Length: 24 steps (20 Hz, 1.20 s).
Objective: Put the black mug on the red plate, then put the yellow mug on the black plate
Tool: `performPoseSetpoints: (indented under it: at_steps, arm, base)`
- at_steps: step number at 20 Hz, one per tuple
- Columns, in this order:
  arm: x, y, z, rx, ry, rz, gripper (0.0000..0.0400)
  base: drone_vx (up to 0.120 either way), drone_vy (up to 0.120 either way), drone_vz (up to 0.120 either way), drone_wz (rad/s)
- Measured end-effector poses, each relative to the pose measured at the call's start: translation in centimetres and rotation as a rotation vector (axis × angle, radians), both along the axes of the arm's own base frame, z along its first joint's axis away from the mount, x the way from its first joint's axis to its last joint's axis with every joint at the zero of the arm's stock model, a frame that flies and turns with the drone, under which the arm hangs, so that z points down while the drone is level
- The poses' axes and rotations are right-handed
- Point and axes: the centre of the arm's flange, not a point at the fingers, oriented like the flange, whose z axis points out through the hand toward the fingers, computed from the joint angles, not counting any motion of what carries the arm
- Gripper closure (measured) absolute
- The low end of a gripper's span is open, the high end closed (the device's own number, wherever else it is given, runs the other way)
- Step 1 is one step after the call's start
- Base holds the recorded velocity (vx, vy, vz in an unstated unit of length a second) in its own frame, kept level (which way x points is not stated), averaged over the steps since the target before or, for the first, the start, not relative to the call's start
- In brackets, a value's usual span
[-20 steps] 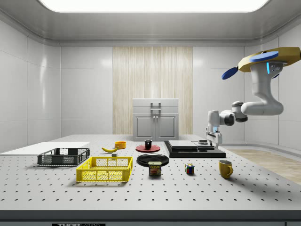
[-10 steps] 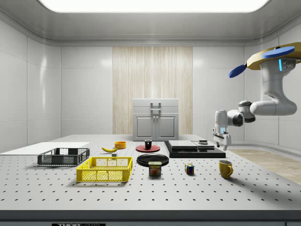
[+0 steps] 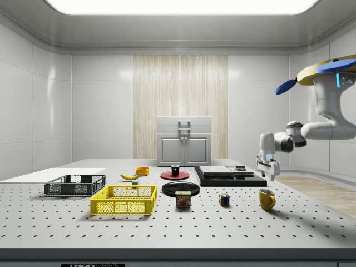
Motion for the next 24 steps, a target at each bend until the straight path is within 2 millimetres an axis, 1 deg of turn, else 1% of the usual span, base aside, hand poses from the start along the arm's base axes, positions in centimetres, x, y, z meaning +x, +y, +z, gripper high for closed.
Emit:
performPoseSetpoints:
  at_steps: [10, 11, 12, 13, 14, 15, 24]
  arm:
    - [0.0, 0.0, 0.0, 0.000, 0.000, 0.000, 0.0000]
    - [0.2, 0.0, -0.2, 0.021, 0.013, -0.025, 0.0000]
    - [0.4, 0.7, -0.6, 0.050, 0.018, -0.019, 0.0000]
    - [0.2, 0.3, -0.7, 0.043, 0.011, 0.010, 0.0007]
    - [0.3, 0.9, -0.7, 0.050, 0.007, -0.035, 0.0000]
    - [0.2, 1.1, -0.6, 0.047, 0.004, -0.033, 0.0000]
    - [0.0, 0.2, -0.1, 0.010, 0.000, -0.010, 0.0009]
  base:
    - [0.000, 0.000, -0.120, 0.000]
    - [0.000, 0.000, -0.120, 0.000]
    - [0.000, 0.000, -0.120, 0.000]
    - [0.000, 0.000, 0.000, 0.000]
    - [0.000, 0.000, 0.000, 0.000]
    - [0.000, 0.000, 0.000, 0.000]
    - [0.000, 0.000, 0.000, 0.000]
